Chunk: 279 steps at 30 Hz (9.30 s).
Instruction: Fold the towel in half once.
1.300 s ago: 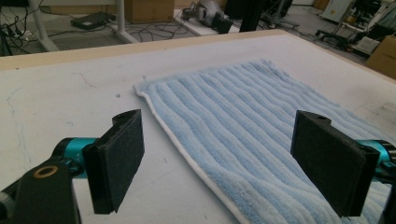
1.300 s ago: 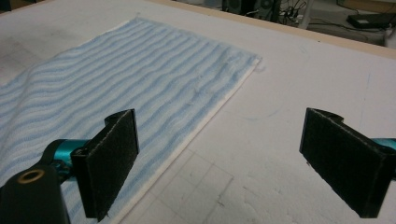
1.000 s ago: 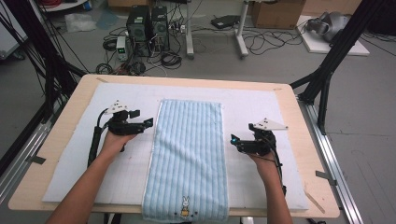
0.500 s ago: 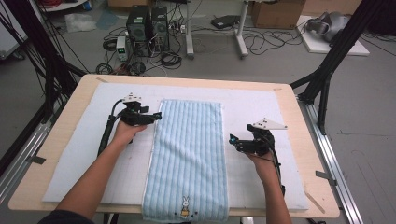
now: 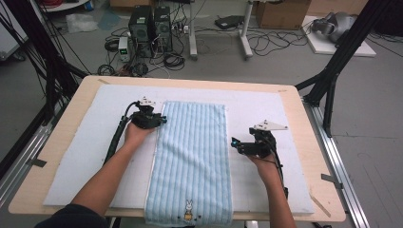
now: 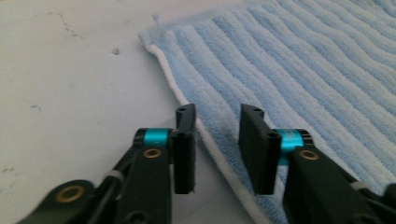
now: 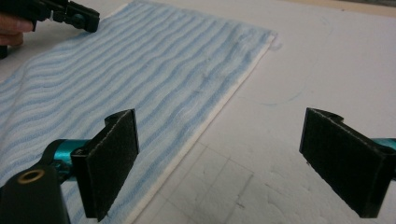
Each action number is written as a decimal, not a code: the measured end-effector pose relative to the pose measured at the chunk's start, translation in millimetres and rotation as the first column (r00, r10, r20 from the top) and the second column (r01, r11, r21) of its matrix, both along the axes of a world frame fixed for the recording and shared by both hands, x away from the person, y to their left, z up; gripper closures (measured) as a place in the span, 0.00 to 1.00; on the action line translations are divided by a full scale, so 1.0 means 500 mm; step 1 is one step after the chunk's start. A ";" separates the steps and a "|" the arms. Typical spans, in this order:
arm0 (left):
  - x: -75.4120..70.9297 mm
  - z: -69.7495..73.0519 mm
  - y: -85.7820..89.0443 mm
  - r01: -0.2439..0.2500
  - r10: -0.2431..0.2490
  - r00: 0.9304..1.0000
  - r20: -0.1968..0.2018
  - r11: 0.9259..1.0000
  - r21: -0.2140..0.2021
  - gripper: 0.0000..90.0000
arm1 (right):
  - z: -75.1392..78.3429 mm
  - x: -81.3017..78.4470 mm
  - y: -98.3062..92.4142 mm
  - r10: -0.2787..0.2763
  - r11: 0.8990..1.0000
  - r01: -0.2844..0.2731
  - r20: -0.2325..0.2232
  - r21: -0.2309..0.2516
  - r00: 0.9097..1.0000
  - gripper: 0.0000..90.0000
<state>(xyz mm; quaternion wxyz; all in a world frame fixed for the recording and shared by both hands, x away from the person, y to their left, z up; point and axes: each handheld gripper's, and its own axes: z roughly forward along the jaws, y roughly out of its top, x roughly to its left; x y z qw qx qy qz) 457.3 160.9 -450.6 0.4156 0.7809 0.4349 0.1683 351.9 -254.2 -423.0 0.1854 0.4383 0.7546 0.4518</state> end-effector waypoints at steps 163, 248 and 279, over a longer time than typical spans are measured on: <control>-0.162 0.092 0.044 0.178 -0.160 0.984 0.081 0.932 -0.315 0.96 | 0.044 0.033 0.114 0.114 0.989 -0.113 0.008 -0.094 0.993 0.90; -0.053 0.031 0.039 -0.012 0.001 0.998 -0.058 0.982 -0.187 0.95 | -0.022 0.099 0.113 0.008 0.998 -0.014 -0.091 -0.069 0.996 0.95; -0.041 0.067 0.073 -0.004 0.016 0.999 0.051 0.973 -0.229 0.52 | 0.010 0.177 0.128 -0.049 0.999 0.050 -0.074 0.003 0.996 0.45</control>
